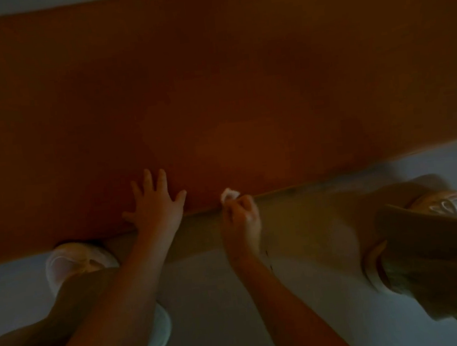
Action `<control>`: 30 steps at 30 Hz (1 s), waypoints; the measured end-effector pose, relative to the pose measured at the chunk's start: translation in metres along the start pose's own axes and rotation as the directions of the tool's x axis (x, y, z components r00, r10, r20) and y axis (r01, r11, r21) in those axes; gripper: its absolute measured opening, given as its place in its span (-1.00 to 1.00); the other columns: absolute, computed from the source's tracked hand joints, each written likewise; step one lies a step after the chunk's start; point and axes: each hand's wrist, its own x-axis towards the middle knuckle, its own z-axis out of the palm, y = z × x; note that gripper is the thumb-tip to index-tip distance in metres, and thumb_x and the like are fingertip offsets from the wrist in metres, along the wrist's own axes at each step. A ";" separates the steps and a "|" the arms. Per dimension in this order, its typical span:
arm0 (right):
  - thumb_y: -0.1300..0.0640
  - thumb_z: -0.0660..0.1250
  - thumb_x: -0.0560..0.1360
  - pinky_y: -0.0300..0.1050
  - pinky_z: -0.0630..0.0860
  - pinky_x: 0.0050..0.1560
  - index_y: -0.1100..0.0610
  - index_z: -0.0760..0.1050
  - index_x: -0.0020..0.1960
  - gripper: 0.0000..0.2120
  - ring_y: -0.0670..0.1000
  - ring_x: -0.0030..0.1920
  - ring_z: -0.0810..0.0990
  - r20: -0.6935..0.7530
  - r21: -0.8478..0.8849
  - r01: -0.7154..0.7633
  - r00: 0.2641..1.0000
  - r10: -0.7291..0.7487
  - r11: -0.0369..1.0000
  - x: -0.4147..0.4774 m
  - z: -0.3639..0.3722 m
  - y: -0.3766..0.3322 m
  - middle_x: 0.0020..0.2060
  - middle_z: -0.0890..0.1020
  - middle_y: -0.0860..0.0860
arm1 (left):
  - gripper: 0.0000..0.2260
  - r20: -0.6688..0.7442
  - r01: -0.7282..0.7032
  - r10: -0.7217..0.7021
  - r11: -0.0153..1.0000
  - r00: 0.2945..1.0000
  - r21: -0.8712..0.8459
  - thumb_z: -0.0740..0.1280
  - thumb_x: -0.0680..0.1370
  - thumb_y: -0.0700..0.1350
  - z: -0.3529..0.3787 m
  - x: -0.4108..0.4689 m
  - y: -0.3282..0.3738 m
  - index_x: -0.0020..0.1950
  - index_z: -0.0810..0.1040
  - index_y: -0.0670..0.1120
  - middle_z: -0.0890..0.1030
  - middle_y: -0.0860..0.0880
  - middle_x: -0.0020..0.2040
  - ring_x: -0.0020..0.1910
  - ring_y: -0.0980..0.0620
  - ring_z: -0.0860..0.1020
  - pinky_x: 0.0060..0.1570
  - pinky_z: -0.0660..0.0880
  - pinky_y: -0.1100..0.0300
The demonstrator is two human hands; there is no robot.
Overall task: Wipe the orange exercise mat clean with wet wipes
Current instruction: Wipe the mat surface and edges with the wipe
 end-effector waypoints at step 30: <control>0.28 0.22 0.55 -0.26 0.32 -0.14 0.23 0.56 -0.04 -0.86 0.02 -0.09 0.48 0.270 -0.161 -0.125 0.948 0.165 0.979 -0.003 0.010 -0.055 -0.06 0.52 0.08 | -0.37 0.207 -0.005 0.032 0.991 0.978 -0.131 0.23 0.62 0.08 -0.032 0.004 -0.105 0.59 -0.04 0.09 -0.21 0.05 0.58 0.54 -0.18 -0.22 0.44 0.06 -0.30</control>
